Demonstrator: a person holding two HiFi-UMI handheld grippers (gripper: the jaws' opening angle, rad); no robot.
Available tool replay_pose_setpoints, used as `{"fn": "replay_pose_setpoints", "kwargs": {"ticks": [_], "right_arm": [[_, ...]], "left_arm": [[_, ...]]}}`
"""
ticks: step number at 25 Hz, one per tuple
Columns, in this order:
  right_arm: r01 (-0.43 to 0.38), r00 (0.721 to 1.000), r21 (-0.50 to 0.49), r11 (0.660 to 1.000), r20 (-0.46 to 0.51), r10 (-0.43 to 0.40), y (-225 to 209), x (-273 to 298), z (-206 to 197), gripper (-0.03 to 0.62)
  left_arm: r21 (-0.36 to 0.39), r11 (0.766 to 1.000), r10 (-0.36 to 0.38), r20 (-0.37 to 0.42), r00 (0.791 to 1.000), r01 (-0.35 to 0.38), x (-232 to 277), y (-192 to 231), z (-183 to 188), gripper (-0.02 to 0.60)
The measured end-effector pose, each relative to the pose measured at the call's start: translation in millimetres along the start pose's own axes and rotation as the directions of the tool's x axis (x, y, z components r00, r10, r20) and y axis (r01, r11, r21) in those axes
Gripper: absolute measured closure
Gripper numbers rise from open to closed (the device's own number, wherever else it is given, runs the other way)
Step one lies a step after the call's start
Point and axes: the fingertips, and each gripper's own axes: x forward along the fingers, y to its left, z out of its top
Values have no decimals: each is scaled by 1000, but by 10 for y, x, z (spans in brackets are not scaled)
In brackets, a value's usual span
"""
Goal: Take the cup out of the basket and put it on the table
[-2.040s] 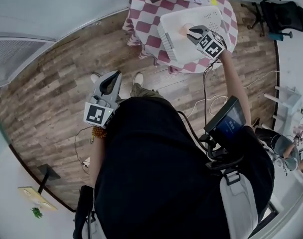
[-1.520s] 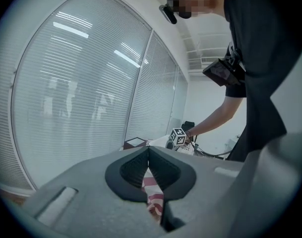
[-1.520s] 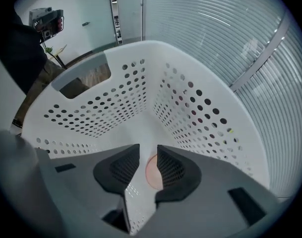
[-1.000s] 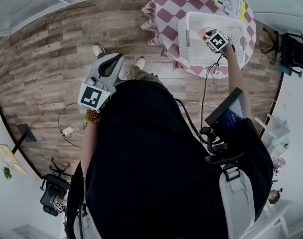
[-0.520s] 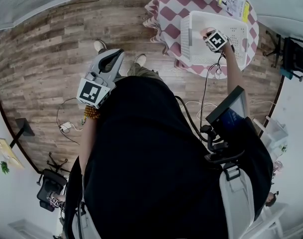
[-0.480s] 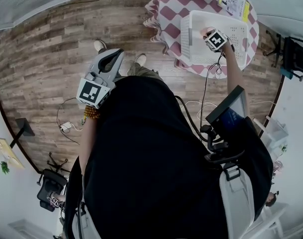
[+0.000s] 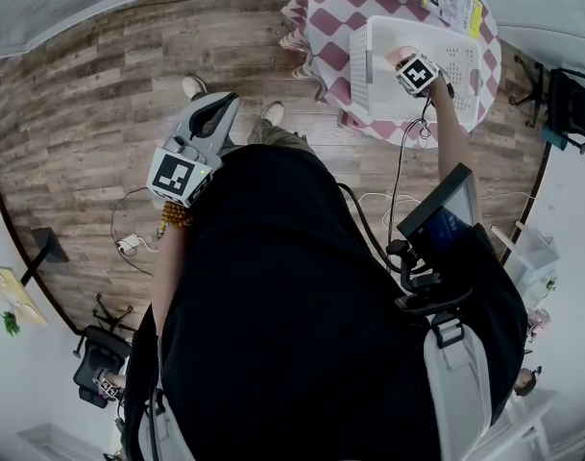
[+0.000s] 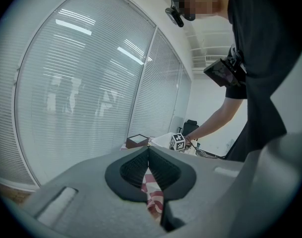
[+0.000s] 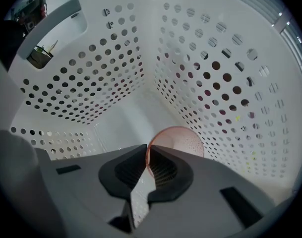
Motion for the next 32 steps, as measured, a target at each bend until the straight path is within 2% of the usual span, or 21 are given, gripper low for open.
{"fn": "replay_pose_setpoints", "kwargs": {"ticks": [9, 32], "right_arm": [[-7, 1000, 38, 999, 10, 7, 67, 4, -31, 566], [117, 983, 96, 988, 132, -129, 64, -506, 122, 568]], "left_arm": [[-2, 1000, -30, 0, 1000, 30, 22, -48, -60, 575], [14, 989, -148, -19, 989, 148, 229, -180, -139, 575]]}}
